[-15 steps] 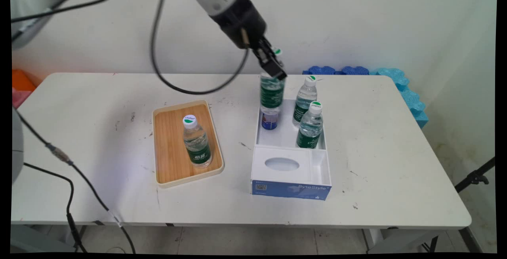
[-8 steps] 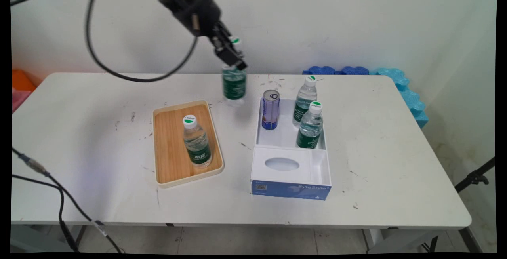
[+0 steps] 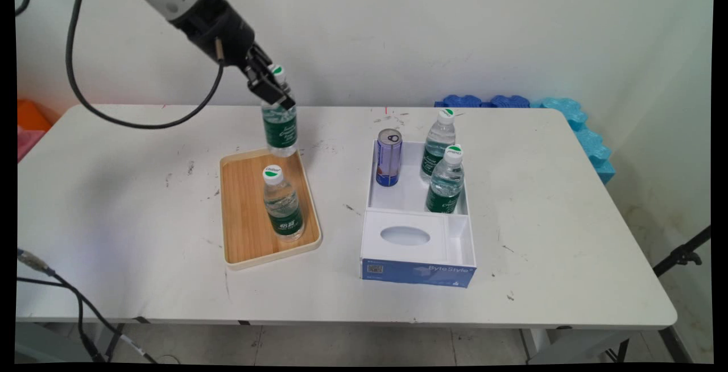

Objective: Place the picked object on the tray

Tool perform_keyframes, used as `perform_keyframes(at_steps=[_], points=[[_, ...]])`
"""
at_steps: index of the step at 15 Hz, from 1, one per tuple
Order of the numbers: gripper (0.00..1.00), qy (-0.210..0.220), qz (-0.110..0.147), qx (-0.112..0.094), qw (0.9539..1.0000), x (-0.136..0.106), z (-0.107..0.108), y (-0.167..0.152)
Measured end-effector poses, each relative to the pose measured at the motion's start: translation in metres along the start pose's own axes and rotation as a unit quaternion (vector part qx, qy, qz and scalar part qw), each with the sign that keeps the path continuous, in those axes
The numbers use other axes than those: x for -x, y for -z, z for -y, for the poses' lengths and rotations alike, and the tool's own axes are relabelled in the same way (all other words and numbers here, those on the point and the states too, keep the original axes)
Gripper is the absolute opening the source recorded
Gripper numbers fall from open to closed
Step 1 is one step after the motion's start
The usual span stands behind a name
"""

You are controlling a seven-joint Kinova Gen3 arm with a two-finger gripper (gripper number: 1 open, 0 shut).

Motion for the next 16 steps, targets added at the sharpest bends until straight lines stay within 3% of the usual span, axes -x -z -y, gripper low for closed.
perform_keyframes(at_steps=[7, 16], points=[[0.0, 0.013, -0.004, -0.008, 0.9999, 0.037, 0.026, -0.041], [0.0, 0.015, -0.006, -0.009, 0.9998, 0.061, 0.043, -0.077]])
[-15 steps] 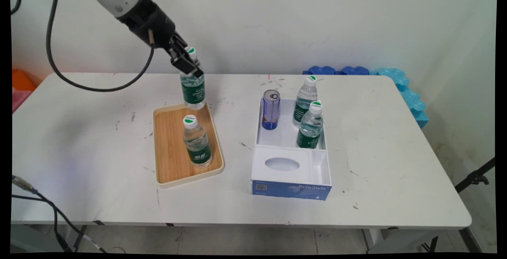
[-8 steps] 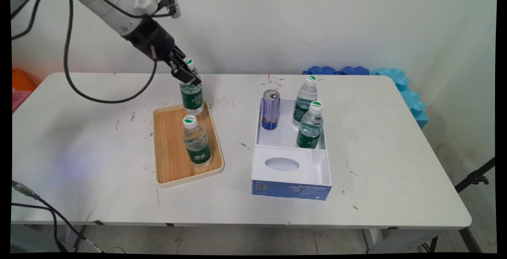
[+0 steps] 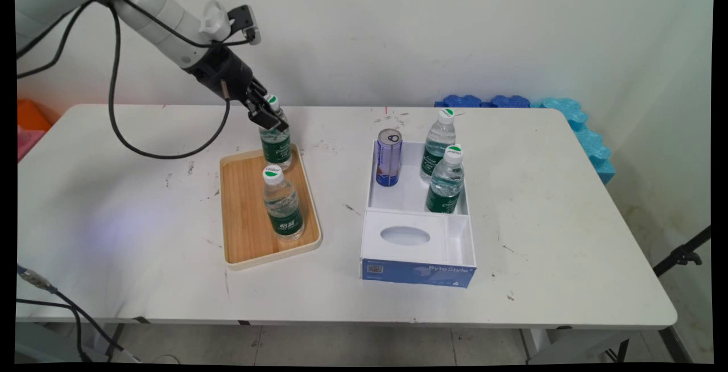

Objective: Place the picked object on the tray

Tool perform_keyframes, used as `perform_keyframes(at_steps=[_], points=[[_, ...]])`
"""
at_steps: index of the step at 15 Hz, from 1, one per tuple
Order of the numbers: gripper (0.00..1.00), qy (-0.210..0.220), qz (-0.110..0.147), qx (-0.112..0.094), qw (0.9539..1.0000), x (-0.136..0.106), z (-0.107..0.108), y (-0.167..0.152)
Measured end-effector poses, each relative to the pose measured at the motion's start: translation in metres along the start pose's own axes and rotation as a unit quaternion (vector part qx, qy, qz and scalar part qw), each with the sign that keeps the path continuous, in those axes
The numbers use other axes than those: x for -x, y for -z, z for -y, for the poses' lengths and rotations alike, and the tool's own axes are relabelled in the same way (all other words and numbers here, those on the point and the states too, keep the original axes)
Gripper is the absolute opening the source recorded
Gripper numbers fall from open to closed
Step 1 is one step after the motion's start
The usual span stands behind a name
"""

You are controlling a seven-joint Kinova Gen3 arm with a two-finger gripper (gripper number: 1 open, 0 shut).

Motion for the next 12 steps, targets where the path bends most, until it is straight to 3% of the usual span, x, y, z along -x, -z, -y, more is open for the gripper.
perform_keyframes(at_steps=[6, 7, 12], points=[[0.0, 0.0, -0.006, 0.001, 1.0, 0.01, 0.006, -0.013], [1.0, 0.0, -0.008, 0.001, 1.0, 0.011, 0.007, -0.015], [1.0, -0.004, -0.017, 0.002, 0.9998, 0.013, 0.008, -0.018]])
